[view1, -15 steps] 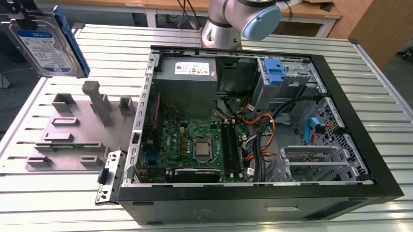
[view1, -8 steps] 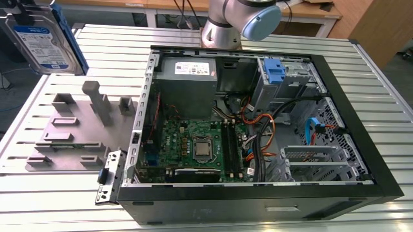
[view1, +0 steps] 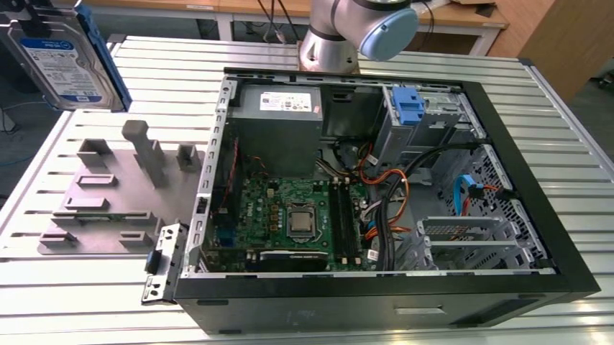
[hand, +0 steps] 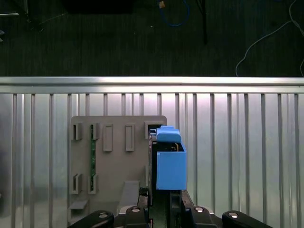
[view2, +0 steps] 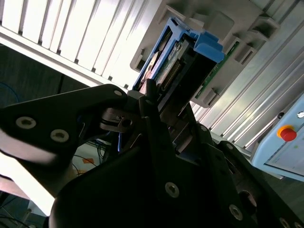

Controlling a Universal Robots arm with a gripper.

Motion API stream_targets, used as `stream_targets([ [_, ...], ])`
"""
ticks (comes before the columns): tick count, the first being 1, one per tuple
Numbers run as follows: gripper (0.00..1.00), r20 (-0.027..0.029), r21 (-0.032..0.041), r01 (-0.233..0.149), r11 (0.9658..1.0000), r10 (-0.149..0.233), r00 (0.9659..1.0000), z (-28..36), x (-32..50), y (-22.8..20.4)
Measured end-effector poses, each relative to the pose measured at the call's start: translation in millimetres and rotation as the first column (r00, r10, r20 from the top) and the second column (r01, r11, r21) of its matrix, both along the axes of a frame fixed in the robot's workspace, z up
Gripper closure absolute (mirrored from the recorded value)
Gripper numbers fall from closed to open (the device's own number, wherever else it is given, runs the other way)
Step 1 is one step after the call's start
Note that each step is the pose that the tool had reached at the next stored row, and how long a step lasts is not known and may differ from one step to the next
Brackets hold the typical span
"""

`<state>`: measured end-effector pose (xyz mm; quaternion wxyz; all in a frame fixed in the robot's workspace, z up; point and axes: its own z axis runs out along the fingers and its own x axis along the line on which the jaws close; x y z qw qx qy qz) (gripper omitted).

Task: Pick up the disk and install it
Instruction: 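Pick up the disk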

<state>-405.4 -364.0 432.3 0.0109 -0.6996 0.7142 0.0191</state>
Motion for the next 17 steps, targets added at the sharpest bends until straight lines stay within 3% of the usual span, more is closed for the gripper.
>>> stream_targets([
  [5, 0.65, -0.0003, -0.0002, 0.000, 1.0000, 0.000, 1.0000, 1.2, 0.0, 0.0],
  [17, 0.65, 0.0000, 0.0000, 0.000, 1.0000, 0.000, 1.0000, 16.7, 0.0, 0.0],
])
